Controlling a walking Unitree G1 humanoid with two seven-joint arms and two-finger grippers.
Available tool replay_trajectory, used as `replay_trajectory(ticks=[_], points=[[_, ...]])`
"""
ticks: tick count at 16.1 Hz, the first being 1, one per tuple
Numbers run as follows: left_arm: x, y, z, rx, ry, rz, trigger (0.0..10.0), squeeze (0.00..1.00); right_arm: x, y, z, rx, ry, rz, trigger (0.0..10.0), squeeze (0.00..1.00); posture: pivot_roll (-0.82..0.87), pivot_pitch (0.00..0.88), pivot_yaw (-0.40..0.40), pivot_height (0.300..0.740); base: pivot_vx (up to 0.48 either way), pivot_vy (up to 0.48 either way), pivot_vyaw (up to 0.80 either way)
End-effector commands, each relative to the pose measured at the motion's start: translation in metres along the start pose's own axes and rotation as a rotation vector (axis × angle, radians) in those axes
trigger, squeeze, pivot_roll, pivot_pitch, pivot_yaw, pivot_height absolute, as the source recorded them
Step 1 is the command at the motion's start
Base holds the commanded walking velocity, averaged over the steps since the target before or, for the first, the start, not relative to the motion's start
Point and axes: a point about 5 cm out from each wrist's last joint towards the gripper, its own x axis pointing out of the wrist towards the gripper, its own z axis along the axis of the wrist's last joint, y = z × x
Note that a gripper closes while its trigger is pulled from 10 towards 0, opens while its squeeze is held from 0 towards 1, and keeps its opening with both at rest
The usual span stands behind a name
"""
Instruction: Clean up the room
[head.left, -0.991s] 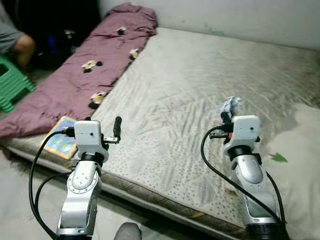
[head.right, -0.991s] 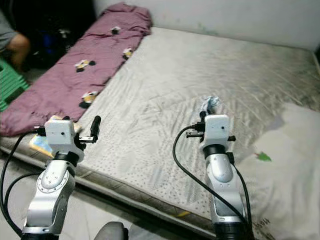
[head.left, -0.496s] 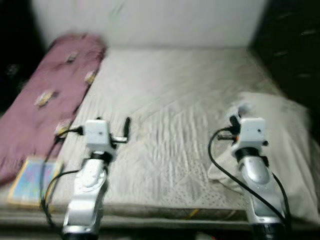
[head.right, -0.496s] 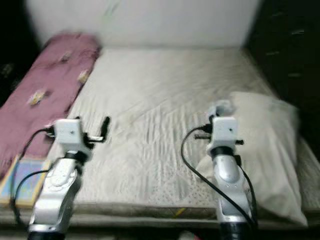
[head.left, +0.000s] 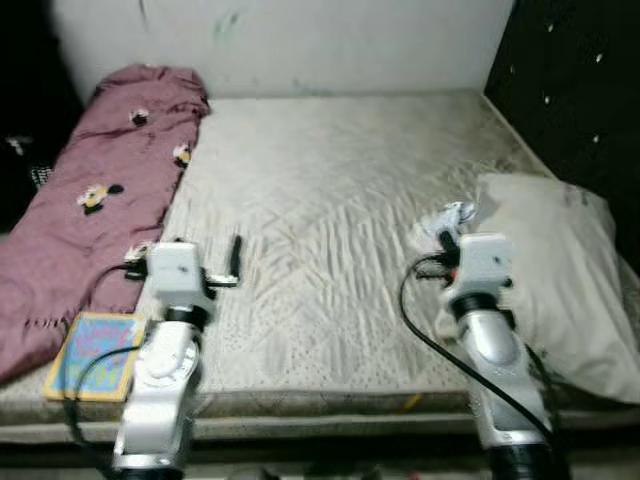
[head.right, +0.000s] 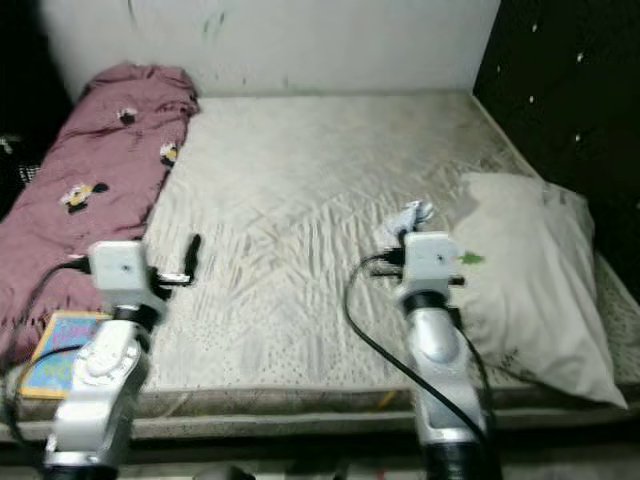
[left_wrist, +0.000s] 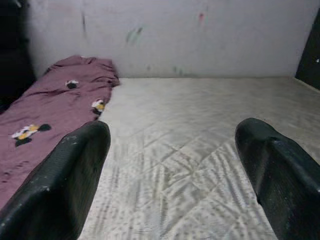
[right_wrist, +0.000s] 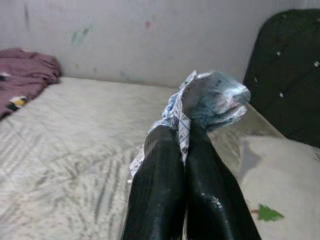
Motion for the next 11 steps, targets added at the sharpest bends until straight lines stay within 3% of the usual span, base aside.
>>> replay_trajectory(ticks=[1,4,11], points=[[0.0010,-0.0037,0.0026,-0.015,-0.008,-0.026,10.0,0.00,0.0003,-0.0020,0.0024,0.003,-0.008,-0.001,10.0,0.00,-0.05,0.000,0.040,0.740,0.000,0.480,0.00],[-0.0002,-0.0055,0.0029,-0.059,0.000,-0.045,10.0,0.00,0.0008,-0.0019,0.0014,0.002,-0.004,0.003,10.0,0.00,-0.04,0.000,0.031,0.740,0.000,0.480,0.00],[-0.0008,-0.0052,0.0032,-0.064,0.006,-0.056,10.0,0.00,0.0024,-0.0007,-0.0003,-0.003,0.005,0.011,10.0,0.00,-0.04,0.000,0.027,0.740,0.000,0.480,0.00]])
